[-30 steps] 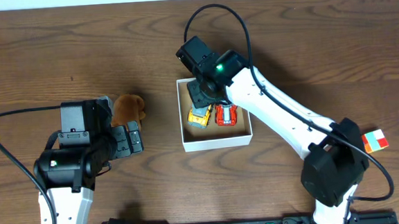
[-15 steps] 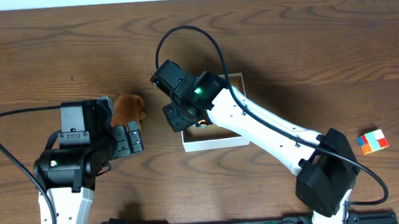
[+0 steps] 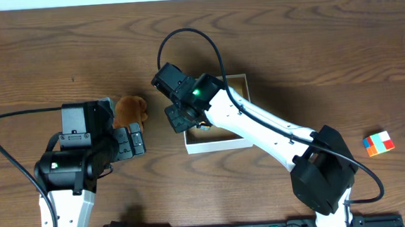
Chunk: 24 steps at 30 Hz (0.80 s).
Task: Pack container
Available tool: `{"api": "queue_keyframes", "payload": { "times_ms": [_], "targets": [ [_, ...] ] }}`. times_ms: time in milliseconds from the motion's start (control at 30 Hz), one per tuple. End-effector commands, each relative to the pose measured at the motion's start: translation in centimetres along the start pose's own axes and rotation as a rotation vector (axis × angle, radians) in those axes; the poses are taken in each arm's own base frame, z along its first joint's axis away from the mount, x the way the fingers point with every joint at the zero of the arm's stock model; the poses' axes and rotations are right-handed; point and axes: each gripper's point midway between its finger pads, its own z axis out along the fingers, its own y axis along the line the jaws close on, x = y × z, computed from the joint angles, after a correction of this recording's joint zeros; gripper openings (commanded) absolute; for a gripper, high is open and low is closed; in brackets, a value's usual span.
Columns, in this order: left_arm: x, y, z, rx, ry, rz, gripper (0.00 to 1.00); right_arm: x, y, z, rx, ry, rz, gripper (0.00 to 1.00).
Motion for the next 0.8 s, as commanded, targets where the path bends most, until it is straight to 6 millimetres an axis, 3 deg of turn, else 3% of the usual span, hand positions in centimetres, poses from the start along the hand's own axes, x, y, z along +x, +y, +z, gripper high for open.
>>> {"api": "queue_keyframes", "payload": {
  "times_ms": [0, 133, 367, 767],
  "targets": [
    [-0.4, -0.3, -0.4, 0.013, -0.009, -0.001, 0.98, -0.1, -0.6, 0.4, 0.021, -0.001, -0.017, 0.09],
    [-0.4, -0.3, -0.4, 0.013, -0.009, -0.001, 0.98, -0.3, -1.5, 0.4, 0.04, -0.001, 0.024, 0.03],
    [-0.4, -0.3, -0.4, 0.013, -0.009, -0.001, 0.98, -0.7, -3.1, 0.3, 0.074, -0.007, 0.067, 0.02],
    [-0.4, -0.3, -0.4, 0.013, -0.009, -0.001, 0.98, -0.3, -3.1, 1.0, 0.081, 0.011, 0.069, 0.01]
  ]
}}
